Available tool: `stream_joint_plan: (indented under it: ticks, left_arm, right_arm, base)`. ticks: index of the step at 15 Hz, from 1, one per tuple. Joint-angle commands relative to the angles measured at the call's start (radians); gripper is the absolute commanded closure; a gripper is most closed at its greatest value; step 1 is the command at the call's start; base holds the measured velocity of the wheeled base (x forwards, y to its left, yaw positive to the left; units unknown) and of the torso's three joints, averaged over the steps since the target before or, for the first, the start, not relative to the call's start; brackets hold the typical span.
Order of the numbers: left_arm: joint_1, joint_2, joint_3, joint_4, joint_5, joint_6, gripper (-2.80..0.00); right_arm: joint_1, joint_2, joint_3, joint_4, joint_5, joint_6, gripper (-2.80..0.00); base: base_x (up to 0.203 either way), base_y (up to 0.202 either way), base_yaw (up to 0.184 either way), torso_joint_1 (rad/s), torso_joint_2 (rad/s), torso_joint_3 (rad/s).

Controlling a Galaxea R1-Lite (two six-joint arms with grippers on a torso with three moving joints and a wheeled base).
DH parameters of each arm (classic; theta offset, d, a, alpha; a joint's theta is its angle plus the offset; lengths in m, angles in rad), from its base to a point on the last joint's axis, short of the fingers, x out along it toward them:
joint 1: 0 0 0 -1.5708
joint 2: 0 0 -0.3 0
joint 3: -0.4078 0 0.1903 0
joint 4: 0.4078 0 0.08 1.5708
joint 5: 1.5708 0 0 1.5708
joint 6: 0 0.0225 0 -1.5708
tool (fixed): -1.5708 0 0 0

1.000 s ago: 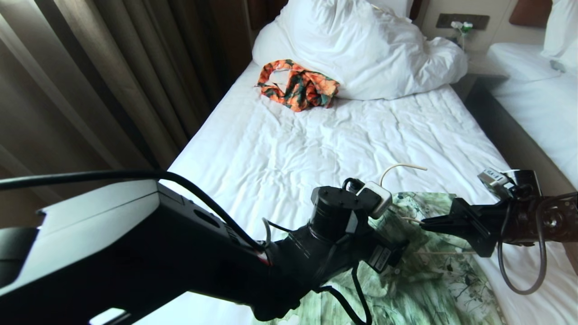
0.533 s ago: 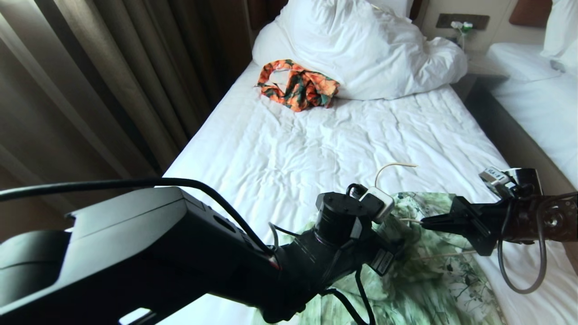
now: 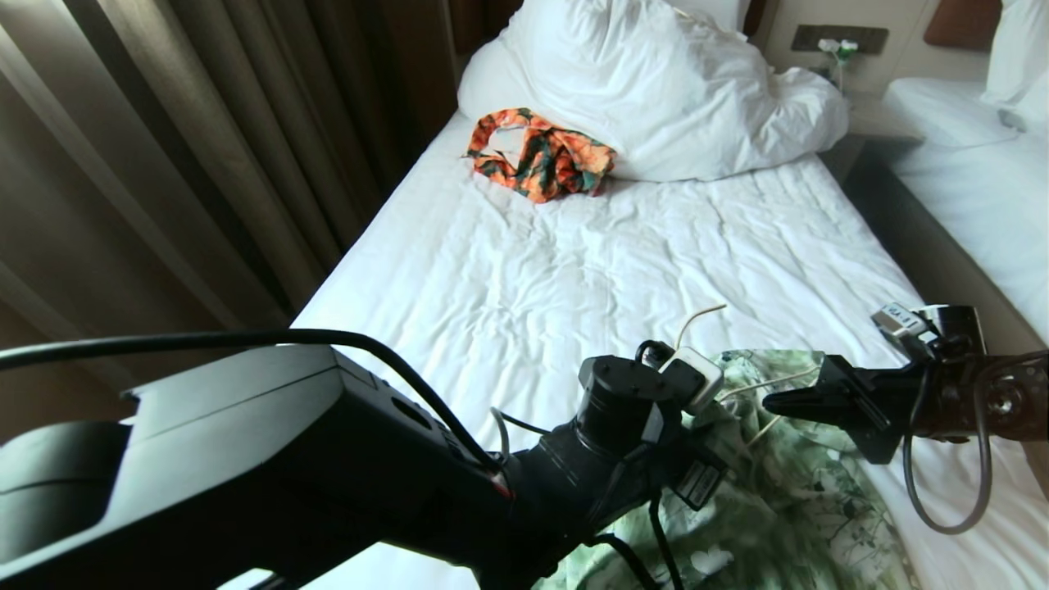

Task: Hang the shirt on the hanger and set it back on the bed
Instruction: Hook the other side of the shirt onto the hanger

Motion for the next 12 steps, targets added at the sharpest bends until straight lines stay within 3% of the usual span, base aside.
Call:
stream_joint_plan:
  ticks: [1,3,4,9,12]
  left_arm:
    - [-0.002,-0.017,0.004,-0.006,0.003,0.011,0.00]
    - [-0.006,-0.031,0.004,-0.005,0.003,0.011,0.00]
    - [-0.007,-0.034,0.004,-0.005,0.003,0.011,0.00]
    - [-0.010,-0.055,0.034,-0.003,0.003,0.011,0.00]
    - [-0.016,-0.096,0.071,-0.003,0.004,0.005,0.00]
  right_arm:
    - [0.002,-0.002,0.002,-0.001,0.007,-0.004,0.00]
    - [0.002,-0.002,0.001,-0.005,0.007,-0.003,0.00]
    - [0.002,-0.002,0.003,-0.027,0.007,-0.002,-2.80]
    - [-0.003,-0.038,0.015,-0.015,0.007,0.011,-2.80]
    - [-0.027,-0.119,0.015,0.066,0.007,0.011,-2.80]
  base:
    - [0.000,0.000,0.000,0.000,0.00,0.000]
    - [0.000,0.000,0.000,0.000,0.00,0.000]
    - [0.000,0.000,0.000,0.000,0.00,0.000]
    - [0.000,0.000,0.000,0.000,0.00,0.000]
    - [0.000,0.000,0.000,0.000,0.00,0.000]
